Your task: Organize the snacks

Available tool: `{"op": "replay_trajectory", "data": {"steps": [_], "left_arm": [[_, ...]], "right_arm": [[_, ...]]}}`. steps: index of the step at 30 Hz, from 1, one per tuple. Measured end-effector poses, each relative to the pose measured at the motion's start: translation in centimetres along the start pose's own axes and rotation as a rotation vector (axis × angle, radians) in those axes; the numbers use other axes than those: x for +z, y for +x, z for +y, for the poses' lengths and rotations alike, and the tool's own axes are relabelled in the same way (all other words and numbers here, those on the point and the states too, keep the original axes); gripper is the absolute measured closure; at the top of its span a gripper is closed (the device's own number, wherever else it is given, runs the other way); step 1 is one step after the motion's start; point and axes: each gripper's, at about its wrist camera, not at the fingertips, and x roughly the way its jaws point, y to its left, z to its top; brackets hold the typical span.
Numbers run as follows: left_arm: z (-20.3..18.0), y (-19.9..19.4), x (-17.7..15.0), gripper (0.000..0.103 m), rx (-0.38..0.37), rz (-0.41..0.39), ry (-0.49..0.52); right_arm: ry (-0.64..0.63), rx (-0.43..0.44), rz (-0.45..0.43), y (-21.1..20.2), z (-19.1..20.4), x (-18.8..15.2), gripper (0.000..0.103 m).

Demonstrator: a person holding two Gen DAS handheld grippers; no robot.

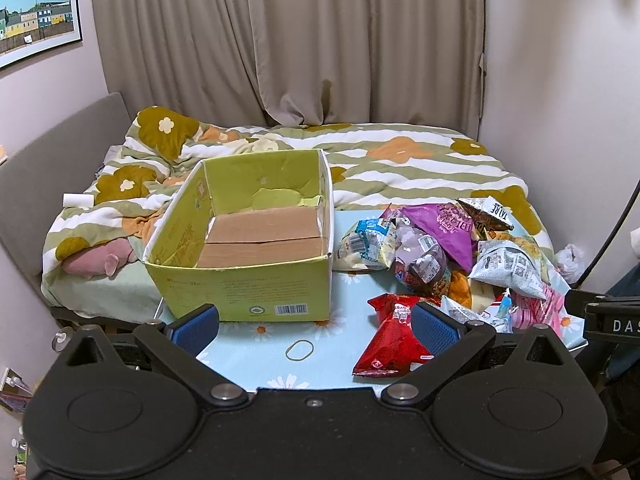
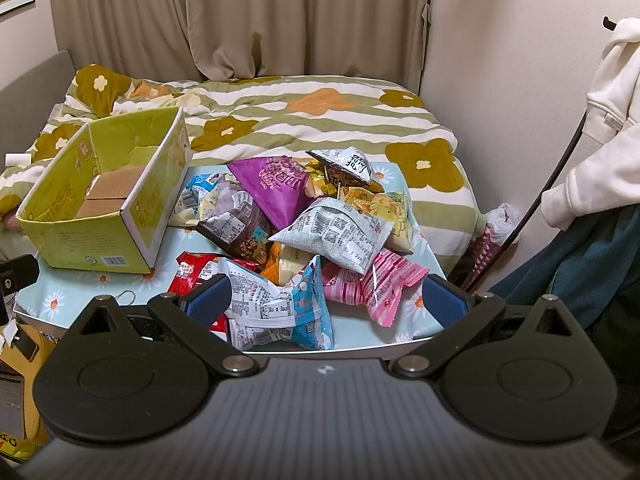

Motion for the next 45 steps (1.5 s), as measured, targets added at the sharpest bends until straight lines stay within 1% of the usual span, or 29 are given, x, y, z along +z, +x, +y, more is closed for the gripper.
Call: {"op": "replay_trajectory", "data": {"steps": [29,31,33,35,38,41,45], "left_arm": [[-0.5,-0.6,0.1,0.000,-0.017,-0.020,0.008],[-0.5,-0.6,0.2,0.000,-0.037,-0.013,0.010],[-0.5,-0.4,0.3,0.000,-0.055,-0.003,0.002],[-0.7,0.2,0.5,0.000,-0.058,0.007,0.003],[-1.2,1.5,0.7,0.000,-0.068,0.023,0.012],[-1.8,3.5,0.6,0.000,-0.123,0.044,0.032],[-2.9,7.4,0.1,0.000,-0.187,0.081,0.068]], "right_arm": [[0.006,-0.002,-0.005,-0.2,-0.2,-0.1,0.000],[0.009,0.000,-0.003,-0.3,-0.2,-0.1,0.000],[0.018,0.013,0.004,-0.6,-0.8,0.8,0.000],[0.021,0.022,0.008,-0.6,-1.0,0.9,0.000],[0.020,0.049,0.024,0.6,-1.6,1.1,0.000],[0.022,0.079,0.032,2.3,-2.1,0.6,0.000],[0.018,0.146,0.040,5.8,-2.6,-0.3,0.000]]}}
